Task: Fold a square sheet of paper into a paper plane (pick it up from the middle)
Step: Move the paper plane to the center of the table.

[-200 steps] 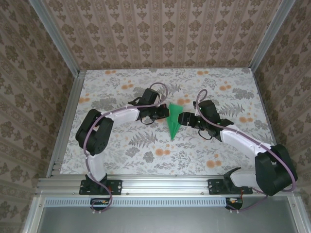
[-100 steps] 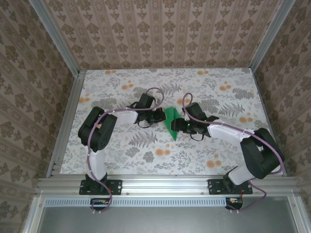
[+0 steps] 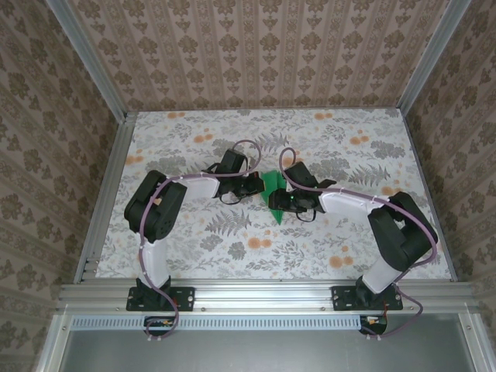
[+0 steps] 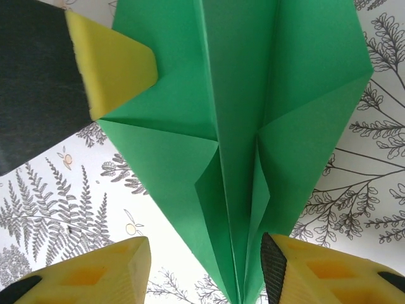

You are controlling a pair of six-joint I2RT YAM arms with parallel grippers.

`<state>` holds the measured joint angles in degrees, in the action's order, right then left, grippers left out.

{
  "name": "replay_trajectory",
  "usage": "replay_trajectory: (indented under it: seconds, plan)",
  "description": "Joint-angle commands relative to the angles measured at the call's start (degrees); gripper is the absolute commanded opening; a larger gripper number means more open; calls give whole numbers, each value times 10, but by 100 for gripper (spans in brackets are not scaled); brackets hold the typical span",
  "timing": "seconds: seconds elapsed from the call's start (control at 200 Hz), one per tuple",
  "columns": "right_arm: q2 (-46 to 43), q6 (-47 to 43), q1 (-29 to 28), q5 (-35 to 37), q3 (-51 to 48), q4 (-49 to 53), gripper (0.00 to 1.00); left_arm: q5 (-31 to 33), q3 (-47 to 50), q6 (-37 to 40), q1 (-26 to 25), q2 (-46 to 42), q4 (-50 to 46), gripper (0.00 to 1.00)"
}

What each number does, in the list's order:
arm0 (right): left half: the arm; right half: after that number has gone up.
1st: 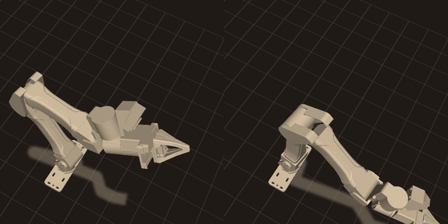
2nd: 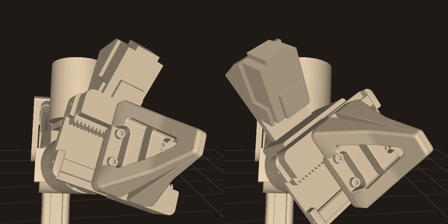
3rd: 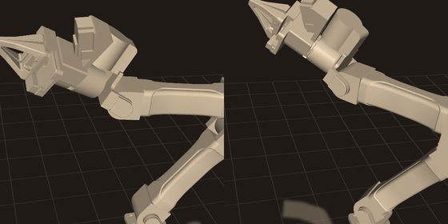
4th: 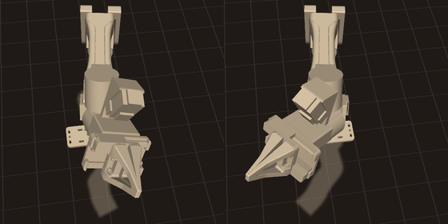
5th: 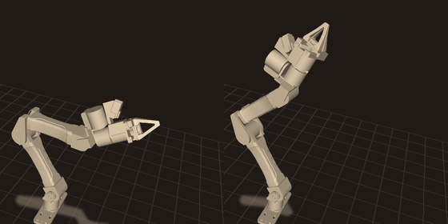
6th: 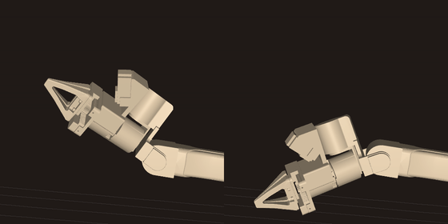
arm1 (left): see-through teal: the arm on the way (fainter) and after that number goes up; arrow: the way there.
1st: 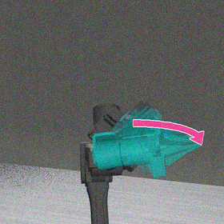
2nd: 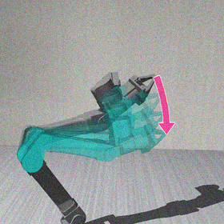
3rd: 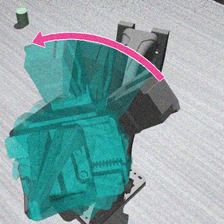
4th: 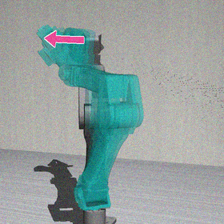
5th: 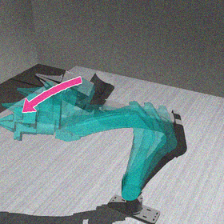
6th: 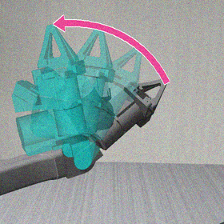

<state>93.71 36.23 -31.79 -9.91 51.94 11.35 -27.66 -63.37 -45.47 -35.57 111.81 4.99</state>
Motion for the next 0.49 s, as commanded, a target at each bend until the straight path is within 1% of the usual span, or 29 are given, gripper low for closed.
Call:
replay_trajectory:
  seconds: [0.0, 0.25, 0.385, 0.49]
  plan:
    - [13, -3, -3, 21, 20, 31, 52, -11, 8, -8, 2, 14, 11, 0]
    - [25, -6, -4, 36, 29, 37, 52, -11, 6, -8, 2, 17, 8, 0]
    - [42, -11, -6, 33, 41, 41, 47, -11, 5, -7, 1, 17, 7, 0]
    - [54, -14, -8, 34, 52, 46, 46, -12, 5, -8, 2, 18, 7, 0]
